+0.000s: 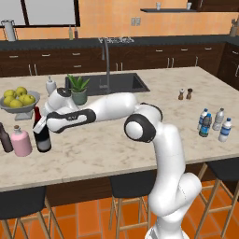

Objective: Move the plastic bottles in the middle to the plastics group, and the glass bottles in the middle to the glass group.

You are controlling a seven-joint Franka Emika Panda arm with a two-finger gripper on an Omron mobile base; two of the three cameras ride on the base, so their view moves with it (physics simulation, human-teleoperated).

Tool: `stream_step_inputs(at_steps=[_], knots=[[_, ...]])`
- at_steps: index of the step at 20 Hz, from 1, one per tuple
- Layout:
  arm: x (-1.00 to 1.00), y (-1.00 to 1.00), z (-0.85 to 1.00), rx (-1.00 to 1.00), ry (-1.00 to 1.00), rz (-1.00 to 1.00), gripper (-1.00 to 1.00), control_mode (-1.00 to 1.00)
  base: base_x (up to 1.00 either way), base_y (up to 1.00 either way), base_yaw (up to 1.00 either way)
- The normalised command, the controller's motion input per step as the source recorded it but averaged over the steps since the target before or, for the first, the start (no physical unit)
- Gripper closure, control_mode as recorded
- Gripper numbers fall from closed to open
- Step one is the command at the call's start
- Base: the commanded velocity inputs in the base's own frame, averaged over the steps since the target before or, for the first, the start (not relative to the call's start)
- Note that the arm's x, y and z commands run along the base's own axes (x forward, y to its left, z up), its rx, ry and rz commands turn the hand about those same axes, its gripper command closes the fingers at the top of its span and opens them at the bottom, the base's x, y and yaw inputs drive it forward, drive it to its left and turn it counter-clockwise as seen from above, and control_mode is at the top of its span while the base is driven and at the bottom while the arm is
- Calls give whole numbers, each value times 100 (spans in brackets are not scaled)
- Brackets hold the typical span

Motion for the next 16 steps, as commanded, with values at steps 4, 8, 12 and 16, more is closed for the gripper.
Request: stream_step_inputs(at_steps=[4, 8, 12, 16], knots=[[0, 0, -46, 0, 0, 0, 100, -100, 0, 0, 0], [0, 0, -11, 0, 0, 0, 100, -100, 0, 0, 0], [0, 0, 0, 0, 0, 0, -100, -100, 0, 0, 0], [0, 0, 0, 0, 0, 0, -100, -100, 0, 0, 0]])
